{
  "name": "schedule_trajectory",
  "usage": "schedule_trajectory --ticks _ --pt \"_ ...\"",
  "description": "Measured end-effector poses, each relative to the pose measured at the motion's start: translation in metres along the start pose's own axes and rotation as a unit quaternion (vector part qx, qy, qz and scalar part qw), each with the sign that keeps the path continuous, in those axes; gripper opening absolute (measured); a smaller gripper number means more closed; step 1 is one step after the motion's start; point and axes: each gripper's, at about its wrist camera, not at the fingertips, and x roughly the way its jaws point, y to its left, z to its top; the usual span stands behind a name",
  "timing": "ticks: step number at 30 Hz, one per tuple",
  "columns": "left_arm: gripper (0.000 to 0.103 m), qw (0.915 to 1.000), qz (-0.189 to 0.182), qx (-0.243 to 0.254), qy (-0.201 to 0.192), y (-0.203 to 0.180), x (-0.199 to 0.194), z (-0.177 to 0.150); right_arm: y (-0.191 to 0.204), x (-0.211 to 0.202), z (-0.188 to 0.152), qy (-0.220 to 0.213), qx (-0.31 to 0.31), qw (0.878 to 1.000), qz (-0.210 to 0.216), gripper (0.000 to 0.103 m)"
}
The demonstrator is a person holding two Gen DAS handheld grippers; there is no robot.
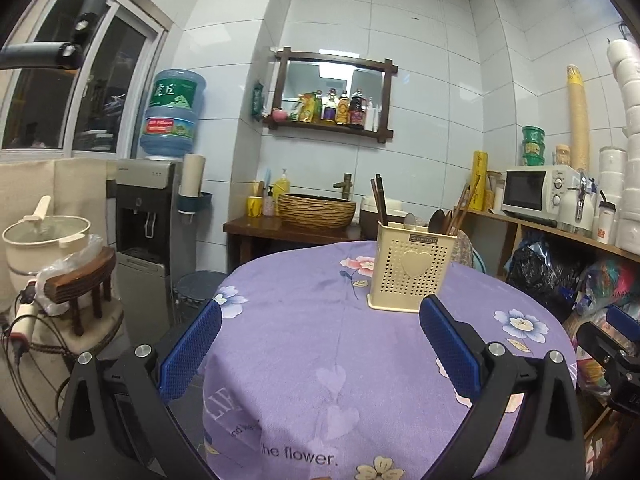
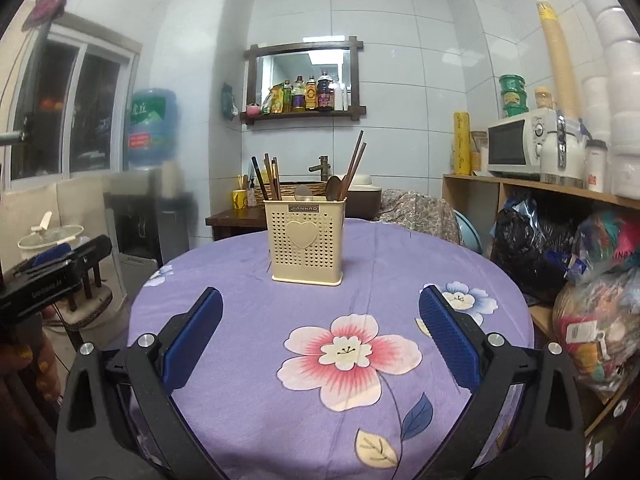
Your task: Organize utensils
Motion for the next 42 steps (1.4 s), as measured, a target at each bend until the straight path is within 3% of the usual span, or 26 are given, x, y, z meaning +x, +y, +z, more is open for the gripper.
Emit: schedule_trajectory --ticks 7,42 --pt "0.098 0.9997 -0.009 0.018 -0.009 -0.012 -0.02 -0.005 0.006 -0.01 0.004 -0.014 -0.007 1.0 -0.007 0.097" --pt "0.098 0.9997 -0.006 0.02 -0.012 -0.012 -0.023 -0.006 0.0 -0.012 0.007 -0.016 0.004 1.0 -0.009 0.097"
